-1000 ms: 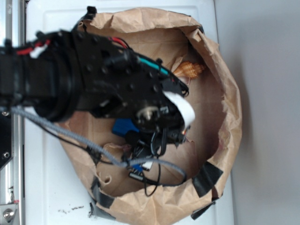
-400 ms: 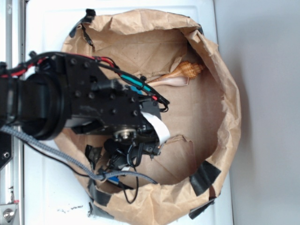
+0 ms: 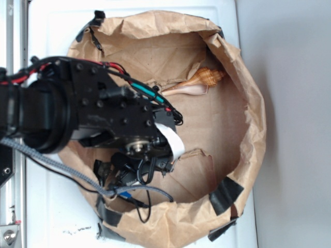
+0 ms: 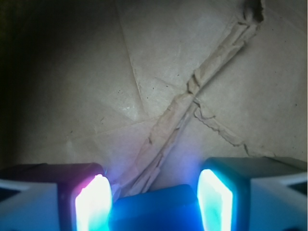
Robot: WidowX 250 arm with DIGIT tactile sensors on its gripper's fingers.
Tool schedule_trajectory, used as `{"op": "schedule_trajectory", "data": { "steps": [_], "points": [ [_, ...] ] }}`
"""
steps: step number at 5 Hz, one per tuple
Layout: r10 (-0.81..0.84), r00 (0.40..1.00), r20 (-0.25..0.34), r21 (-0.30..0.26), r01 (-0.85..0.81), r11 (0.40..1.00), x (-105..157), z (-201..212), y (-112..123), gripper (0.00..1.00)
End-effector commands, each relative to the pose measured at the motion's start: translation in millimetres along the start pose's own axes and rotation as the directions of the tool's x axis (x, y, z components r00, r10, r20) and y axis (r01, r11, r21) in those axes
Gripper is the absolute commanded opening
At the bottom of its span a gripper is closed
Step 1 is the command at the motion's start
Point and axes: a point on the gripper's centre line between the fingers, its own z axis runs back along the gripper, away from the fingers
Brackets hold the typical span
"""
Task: Grab the blue block.
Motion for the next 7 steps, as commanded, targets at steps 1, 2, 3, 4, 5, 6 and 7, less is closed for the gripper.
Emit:
{"op": "schedule_trajectory", "data": {
  "steps": [1, 2, 3, 4, 5, 6, 7],
  "points": [
    [0.027, 0.997, 0.078, 0.013, -0.028, 1.000, 5, 22, 10, 0.00],
    [0.050, 0.983, 0.175, -0.017, -0.048, 0.999, 16, 49, 14, 0.00],
    [0.145, 0.960, 0.241, -0.057, -0.135, 0.989, 25, 88, 11, 0.00],
    [0.225, 0.941, 0.252, -0.031, -0.225, 0.974, 16, 119, 12, 0.00],
    [0.250, 0.922, 0.295, 0.007, -0.263, 0.965, 6, 138, 20, 0.00],
    [0.220, 0.927, 0.305, 0.011, -0.235, 0.972, 8, 139, 26, 0.00],
    [0.282, 0.936, 0.208, 0.027, -0.294, 0.956, 12, 131, 27, 0.31]
  ]
}}
